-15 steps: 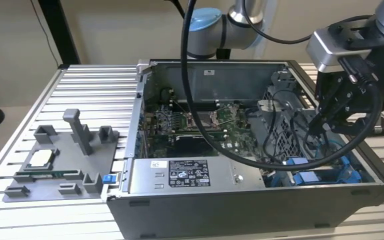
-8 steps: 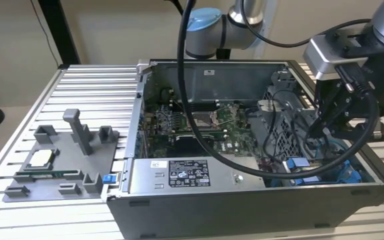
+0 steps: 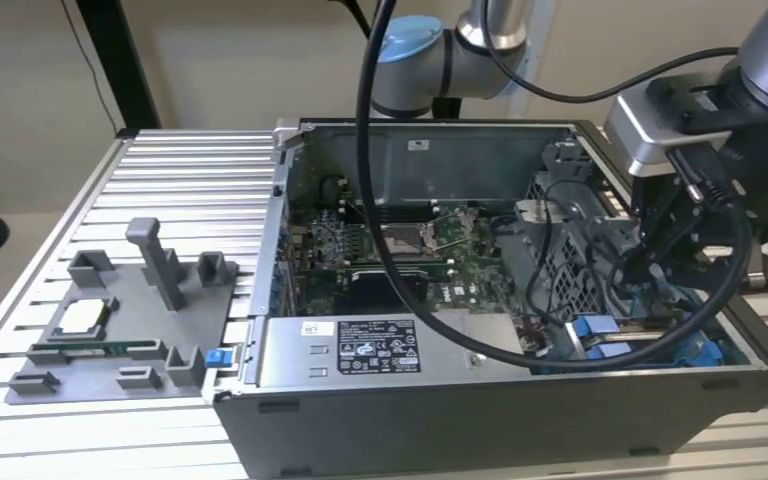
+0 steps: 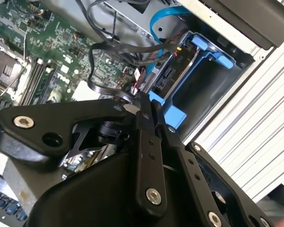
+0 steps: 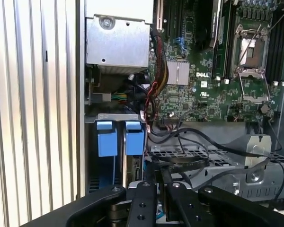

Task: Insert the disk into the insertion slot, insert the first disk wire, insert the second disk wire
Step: 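Insert the second disk wire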

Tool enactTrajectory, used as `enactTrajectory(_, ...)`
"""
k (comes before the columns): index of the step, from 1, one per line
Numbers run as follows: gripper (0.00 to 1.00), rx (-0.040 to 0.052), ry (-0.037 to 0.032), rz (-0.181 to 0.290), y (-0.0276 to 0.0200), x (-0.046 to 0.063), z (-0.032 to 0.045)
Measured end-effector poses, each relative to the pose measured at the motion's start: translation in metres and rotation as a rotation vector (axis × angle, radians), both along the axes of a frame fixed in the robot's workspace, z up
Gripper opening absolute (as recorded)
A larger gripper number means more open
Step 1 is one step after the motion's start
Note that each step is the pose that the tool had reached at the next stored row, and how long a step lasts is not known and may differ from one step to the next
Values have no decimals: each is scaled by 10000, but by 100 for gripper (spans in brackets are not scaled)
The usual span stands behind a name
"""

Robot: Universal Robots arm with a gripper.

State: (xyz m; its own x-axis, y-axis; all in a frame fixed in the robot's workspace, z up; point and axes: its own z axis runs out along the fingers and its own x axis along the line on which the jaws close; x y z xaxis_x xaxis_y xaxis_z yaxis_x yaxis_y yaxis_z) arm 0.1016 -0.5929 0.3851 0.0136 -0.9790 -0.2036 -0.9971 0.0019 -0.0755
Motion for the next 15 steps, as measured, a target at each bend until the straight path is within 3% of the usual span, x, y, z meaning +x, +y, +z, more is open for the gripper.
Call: enactTrajectory(15,0,-80,-300,11,-94,0,-127)
